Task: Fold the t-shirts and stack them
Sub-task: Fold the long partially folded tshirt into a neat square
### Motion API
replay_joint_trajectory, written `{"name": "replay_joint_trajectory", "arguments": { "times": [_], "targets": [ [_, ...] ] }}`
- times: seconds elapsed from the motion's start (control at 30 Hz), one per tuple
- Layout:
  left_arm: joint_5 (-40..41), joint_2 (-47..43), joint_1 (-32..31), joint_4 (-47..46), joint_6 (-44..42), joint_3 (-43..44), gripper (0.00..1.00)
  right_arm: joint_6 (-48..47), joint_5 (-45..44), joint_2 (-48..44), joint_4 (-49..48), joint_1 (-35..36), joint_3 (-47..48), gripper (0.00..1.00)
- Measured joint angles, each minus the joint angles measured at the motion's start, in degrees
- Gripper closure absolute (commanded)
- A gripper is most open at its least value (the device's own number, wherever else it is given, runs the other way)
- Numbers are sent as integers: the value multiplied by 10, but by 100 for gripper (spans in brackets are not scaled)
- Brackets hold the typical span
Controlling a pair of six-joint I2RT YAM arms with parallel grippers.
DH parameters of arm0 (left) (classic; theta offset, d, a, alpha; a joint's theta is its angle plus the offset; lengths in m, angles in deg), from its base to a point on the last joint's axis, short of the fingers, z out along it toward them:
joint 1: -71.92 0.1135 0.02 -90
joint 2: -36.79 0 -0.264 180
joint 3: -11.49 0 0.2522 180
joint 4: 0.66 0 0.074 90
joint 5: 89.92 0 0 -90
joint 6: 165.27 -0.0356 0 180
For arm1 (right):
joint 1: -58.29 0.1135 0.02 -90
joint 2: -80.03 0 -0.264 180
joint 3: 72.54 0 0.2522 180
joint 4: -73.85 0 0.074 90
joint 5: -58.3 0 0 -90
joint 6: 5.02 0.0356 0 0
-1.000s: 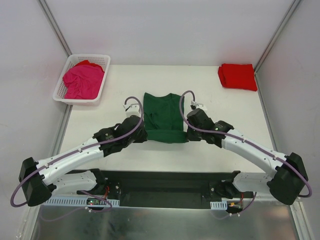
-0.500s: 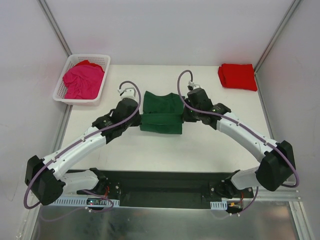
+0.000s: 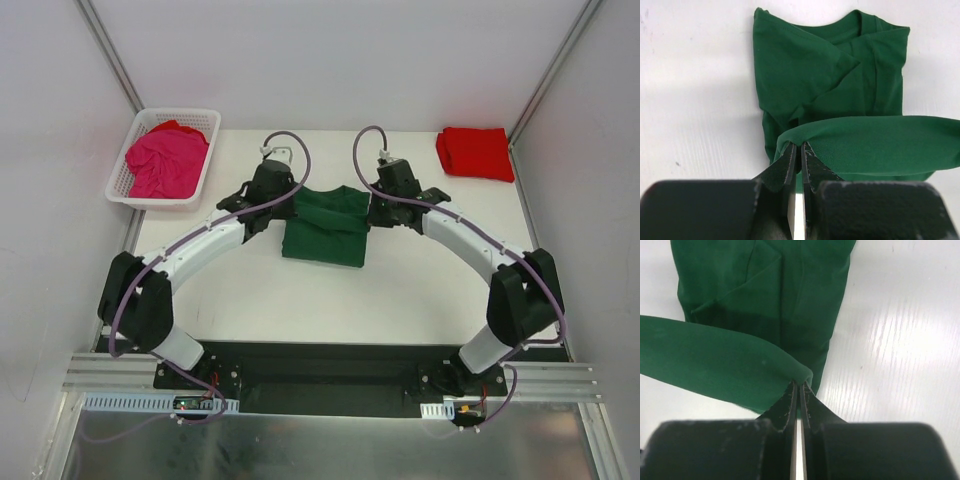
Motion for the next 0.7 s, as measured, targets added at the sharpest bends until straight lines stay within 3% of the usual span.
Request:
{"name": "replay_joint_trajectory", "arguments": {
  "times": [0.7],
  "targets": [
    [-67, 182, 77, -71, -31, 101, 100, -13, 102, 173, -96, -92, 102, 97]
  ]
}}
